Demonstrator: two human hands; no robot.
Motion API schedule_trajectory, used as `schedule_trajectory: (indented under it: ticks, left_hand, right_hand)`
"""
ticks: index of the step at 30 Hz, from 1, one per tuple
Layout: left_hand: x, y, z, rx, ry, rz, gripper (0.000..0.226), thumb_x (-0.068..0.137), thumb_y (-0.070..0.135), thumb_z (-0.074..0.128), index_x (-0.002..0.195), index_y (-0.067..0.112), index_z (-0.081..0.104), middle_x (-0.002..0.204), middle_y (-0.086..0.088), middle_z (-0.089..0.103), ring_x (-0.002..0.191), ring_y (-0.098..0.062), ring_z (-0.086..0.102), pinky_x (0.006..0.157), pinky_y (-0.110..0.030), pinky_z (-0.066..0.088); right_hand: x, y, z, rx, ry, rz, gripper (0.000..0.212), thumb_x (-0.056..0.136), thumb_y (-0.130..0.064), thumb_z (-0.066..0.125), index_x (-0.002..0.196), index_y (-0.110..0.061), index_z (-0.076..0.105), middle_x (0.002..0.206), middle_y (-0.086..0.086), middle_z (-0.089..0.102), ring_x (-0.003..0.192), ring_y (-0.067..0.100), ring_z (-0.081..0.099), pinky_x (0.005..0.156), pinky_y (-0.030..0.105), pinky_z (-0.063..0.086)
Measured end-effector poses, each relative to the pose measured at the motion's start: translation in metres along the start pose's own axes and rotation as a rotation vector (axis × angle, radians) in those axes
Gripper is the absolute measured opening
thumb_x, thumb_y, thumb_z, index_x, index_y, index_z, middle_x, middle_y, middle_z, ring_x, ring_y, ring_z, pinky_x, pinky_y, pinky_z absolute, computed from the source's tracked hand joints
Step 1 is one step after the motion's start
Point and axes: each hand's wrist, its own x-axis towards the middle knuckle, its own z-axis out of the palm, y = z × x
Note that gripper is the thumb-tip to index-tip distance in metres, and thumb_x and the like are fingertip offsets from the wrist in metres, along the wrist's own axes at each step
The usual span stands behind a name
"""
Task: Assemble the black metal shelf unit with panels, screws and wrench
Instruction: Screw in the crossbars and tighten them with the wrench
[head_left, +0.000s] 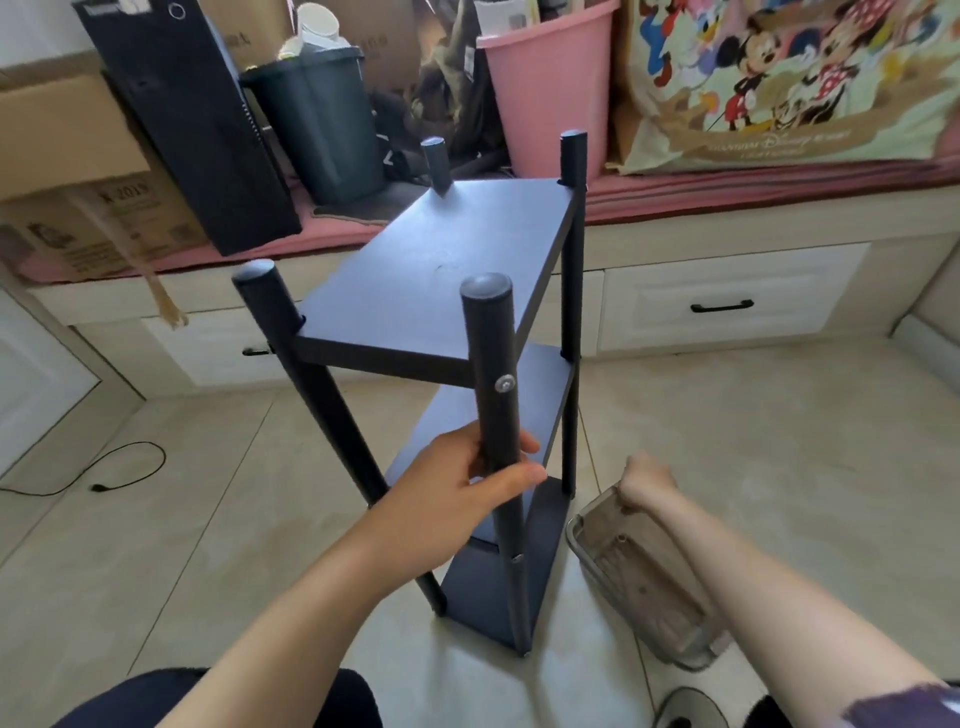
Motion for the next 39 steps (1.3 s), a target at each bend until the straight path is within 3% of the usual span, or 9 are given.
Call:
schedule_trajectory:
  ticks: [4, 8, 12, 15, 17, 21, 26, 31, 39]
  left_hand:
    - [-0.003, 0.003, 0.003, 0.026, -0.002, 0.052, 0.01, 0.096, 0.035, 0.066, 0.094, 0.025, 0.068, 0.092, 0.008, 0.071, 0.094, -0.005, 0.067, 0.085, -0.018, 0.049]
    - [-0.005, 0.008, 0.001, 0.057, -0.013, 0.082, 0.017, 0.098, 0.033, 0.062, 0.092, 0.017, 0.066, 0.091, 0.002, 0.07, 0.089, -0.007, 0.066, 0.084, -0.018, 0.051]
    - [-0.006, 0.011, -0.001, 0.078, -0.003, 0.05, 0.016, 0.098, 0.034, 0.063, 0.095, 0.019, 0.067, 0.091, 0.002, 0.07, 0.091, -0.011, 0.066, 0.091, -0.031, 0.054]
    - [-0.009, 0.009, -0.016, 0.141, -0.015, -0.019, 0.013, 0.093, 0.04, 0.069, 0.103, 0.032, 0.069, 0.1, 0.019, 0.071, 0.096, 0.002, 0.065, 0.09, -0.023, 0.049]
    - [-0.013, 0.006, -0.036, 0.182, 0.021, -0.06, 0.019, 0.089, 0.042, 0.073, 0.106, 0.034, 0.071, 0.106, 0.021, 0.071, 0.1, 0.003, 0.065, 0.089, -0.019, 0.048]
    - [-0.032, -0.005, -0.072, 0.194, 0.215, -0.102, 0.004, 0.089, 0.032, 0.073, 0.093, 0.033, 0.073, 0.089, 0.019, 0.075, 0.085, 0.001, 0.07, 0.08, -0.023, 0.053]
    - [-0.043, -0.019, -0.093, 0.252, 0.447, -0.157, 0.014, 0.092, 0.017, 0.069, 0.081, 0.025, 0.073, 0.072, 0.007, 0.074, 0.065, -0.001, 0.069, 0.063, -0.024, 0.051]
    - [-0.046, -0.024, -0.091, 0.297, 0.443, -0.181, 0.014, 0.093, 0.019, 0.067, 0.081, 0.025, 0.073, 0.08, 0.005, 0.075, 0.066, -0.004, 0.07, 0.06, -0.023, 0.047]
    - [-0.04, -0.02, -0.088, 0.3, 0.505, -0.223, 0.017, 0.093, 0.02, 0.065, 0.079, 0.027, 0.071, 0.079, 0.006, 0.074, 0.071, -0.011, 0.071, 0.06, -0.025, 0.048]
  right_hand:
    - [-0.049, -0.035, -0.067, 0.217, -0.118, -0.147, 0.008, 0.087, 0.0, 0.067, 0.091, -0.006, 0.064, 0.082, 0.012, 0.075, 0.07, 0.02, 0.074, 0.05, 0.026, 0.054]
    - [-0.11, -0.059, -0.101, 0.389, -0.131, -0.364, 0.013, 0.098, 0.0, 0.05, 0.106, -0.01, 0.054, 0.091, 0.017, 0.07, 0.07, 0.024, 0.075, 0.062, 0.038, 0.061]
    - [-0.159, -0.07, -0.106, 0.338, -0.133, -0.435, 0.047, 0.093, 0.008, 0.041, 0.128, -0.024, 0.046, 0.092, 0.012, 0.057, 0.068, 0.021, 0.066, 0.064, 0.035, 0.061]
    - [-0.183, -0.073, -0.104, 0.332, -0.083, -0.451, 0.072, 0.09, 0.012, 0.03, 0.144, -0.034, 0.038, 0.087, 0.009, 0.049, 0.06, 0.018, 0.056, 0.053, 0.025, 0.051]
    - [-0.193, -0.076, -0.103, 0.338, -0.053, -0.479, 0.075, 0.091, 0.009, 0.033, 0.149, -0.039, 0.031, 0.091, 0.011, 0.057, 0.062, 0.019, 0.062, 0.054, 0.024, 0.051]
    - [-0.202, -0.087, -0.102, 0.356, -0.013, -0.563, 0.071, 0.093, 0.001, 0.047, 0.147, -0.042, 0.028, 0.091, 0.006, 0.07, 0.066, 0.013, 0.071, 0.057, 0.02, 0.047]
    - [-0.199, -0.087, -0.095, 0.371, -0.009, -0.597, 0.047, 0.085, -0.013, 0.073, 0.117, -0.039, 0.051, 0.07, -0.006, 0.072, 0.061, 0.0, 0.068, 0.052, 0.007, 0.042]
    - [-0.193, -0.085, -0.106, 0.455, 0.016, -0.558, 0.014, 0.075, -0.008, 0.081, 0.086, -0.009, 0.073, 0.06, -0.002, 0.071, 0.051, 0.003, 0.064, 0.046, 0.014, 0.043]
    - [-0.196, -0.083, -0.117, 0.71, -0.049, -0.567, 0.008, 0.085, -0.007, 0.073, 0.083, -0.013, 0.078, 0.078, 0.003, 0.077, 0.069, 0.01, 0.073, 0.058, 0.021, 0.046]
